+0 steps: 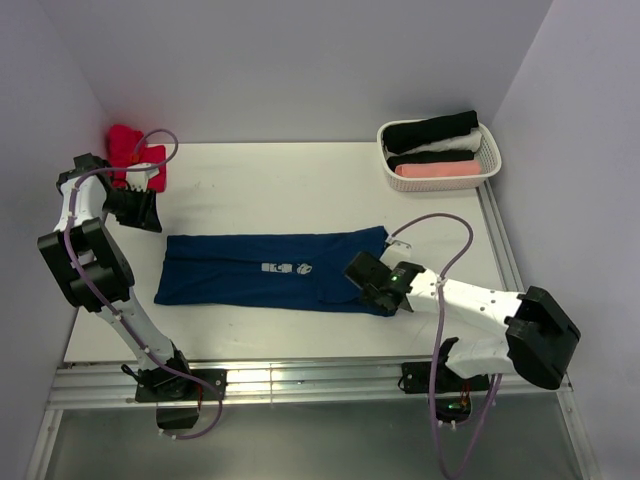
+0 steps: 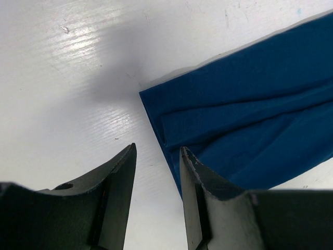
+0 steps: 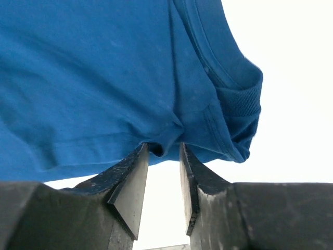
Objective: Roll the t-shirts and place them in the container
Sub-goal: Fold the tshirt
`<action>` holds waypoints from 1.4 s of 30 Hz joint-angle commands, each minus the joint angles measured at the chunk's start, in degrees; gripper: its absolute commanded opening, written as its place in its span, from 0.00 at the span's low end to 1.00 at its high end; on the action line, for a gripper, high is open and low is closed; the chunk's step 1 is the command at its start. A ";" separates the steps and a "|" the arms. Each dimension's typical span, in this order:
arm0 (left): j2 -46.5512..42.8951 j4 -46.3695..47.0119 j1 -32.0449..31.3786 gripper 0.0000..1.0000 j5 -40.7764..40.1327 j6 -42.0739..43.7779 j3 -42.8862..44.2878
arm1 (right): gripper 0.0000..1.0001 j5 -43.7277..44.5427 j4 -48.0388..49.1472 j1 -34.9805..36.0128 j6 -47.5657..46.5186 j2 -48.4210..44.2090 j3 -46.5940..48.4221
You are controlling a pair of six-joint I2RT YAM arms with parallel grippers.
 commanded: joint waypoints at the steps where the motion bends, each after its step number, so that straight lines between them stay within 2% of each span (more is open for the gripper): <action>1: -2.79 -0.42 -0.48 0.44 -0.13 0.44 0.40 | 0.39 5.72 -1.57 -0.55 -0.66 -1.45 4.94; 6: -2.88 -0.86 -0.83 0.44 0.22 0.18 0.67 | 0.48 2.74 4.92 -13.46 -11.73 0.74 8.81; 7: -3.06 -0.69 -0.83 0.44 0.05 0.26 0.49 | 0.54 2.56 7.11 -14.70 -14.09 1.01 9.25; 12: -2.45 -0.07 -0.83 0.44 -0.57 -0.26 -0.21 | 0.53 -4.11 14.68 -26.02 -20.61 9.33 12.40; 18: -1.92 0.63 -0.83 0.45 -1.36 -1.05 0.14 | 0.52 -9.74 19.34 -30.43 -24.40 21.39 19.09; 24: -0.60 0.98 -0.92 0.44 -2.24 -1.84 1.02 | 0.50 -12.38 21.80 -31.76 -25.19 25.26 21.29; 27: 0.37 0.81 -1.01 0.44 -2.41 -2.11 1.63 | 0.45 -12.73 21.37 -31.85 -25.45 26.93 22.61; 34: 1.16 1.25 -1.44 0.44 -3.38 -2.55 1.72 | 0.15 -13.61 21.37 -32.20 -26.16 27.99 24.10; 36: 1.51 1.25 -1.53 0.44 -3.55 -2.63 1.72 | 0.13 -14.05 20.84 -32.98 -26.68 28.69 24.72; 39: 1.34 1.51 -1.62 0.44 -3.73 -2.64 1.46 | 0.30 -13.44 20.22 -33.34 -27.30 28.26 24.99; 42: 1.25 1.60 -1.62 0.44 -3.73 -2.81 1.28 | 0.38 -13.70 19.96 -33.69 -27.82 27.99 24.81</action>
